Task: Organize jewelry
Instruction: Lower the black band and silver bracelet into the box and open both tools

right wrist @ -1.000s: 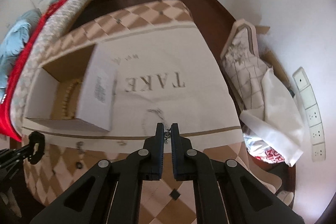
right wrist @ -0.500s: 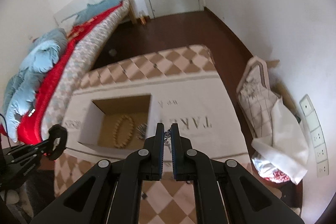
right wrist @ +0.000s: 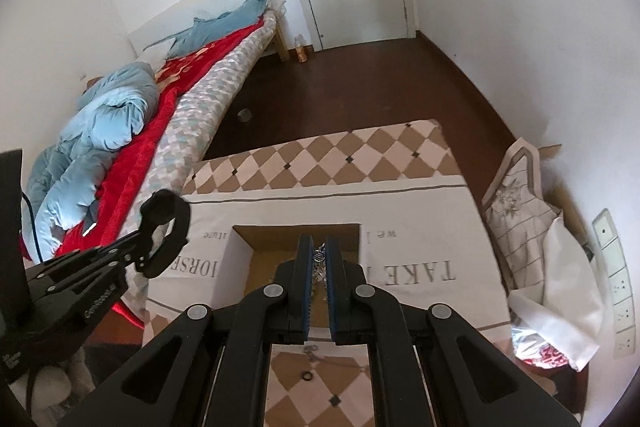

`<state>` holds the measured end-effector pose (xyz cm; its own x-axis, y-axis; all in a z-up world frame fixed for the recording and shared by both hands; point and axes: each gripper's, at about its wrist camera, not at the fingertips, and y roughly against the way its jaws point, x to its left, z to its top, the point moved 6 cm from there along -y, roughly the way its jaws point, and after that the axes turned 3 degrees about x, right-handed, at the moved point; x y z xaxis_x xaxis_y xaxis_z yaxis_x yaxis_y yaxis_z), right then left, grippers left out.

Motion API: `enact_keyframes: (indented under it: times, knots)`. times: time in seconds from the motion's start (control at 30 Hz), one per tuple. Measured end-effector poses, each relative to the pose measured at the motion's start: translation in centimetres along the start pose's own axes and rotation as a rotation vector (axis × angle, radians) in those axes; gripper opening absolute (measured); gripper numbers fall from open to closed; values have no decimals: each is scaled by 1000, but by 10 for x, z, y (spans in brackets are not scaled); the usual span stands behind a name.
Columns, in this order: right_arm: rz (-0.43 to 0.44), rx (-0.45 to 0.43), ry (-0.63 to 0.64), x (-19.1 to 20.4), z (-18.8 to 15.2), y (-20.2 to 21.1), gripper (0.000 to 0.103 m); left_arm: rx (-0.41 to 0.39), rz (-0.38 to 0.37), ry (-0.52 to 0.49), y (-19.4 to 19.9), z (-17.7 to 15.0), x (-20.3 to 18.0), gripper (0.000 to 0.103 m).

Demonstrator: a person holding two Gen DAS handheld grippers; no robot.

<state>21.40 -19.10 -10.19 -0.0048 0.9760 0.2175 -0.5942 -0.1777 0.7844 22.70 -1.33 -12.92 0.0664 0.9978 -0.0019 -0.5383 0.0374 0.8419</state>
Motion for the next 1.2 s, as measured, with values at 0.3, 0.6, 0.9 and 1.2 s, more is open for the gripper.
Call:
enact_keyframes:
  times: [0.3, 0.6, 0.9, 1.2]
  knots:
    - [58, 79, -48, 1, 4, -47, 6, 96, -60, 48, -39, 2, -7, 1]
    - [99, 224, -68, 0, -4, -92, 7, 233, -169, 101, -74, 1, -16, 10]
    - [-32, 262, -48, -15, -12, -91, 88, 164, -69, 133, -63, 9, 13, 90]
    - [-246, 269, 12, -36, -23, -85, 103, 114, 151, 54, -56, 1, 46, 103]
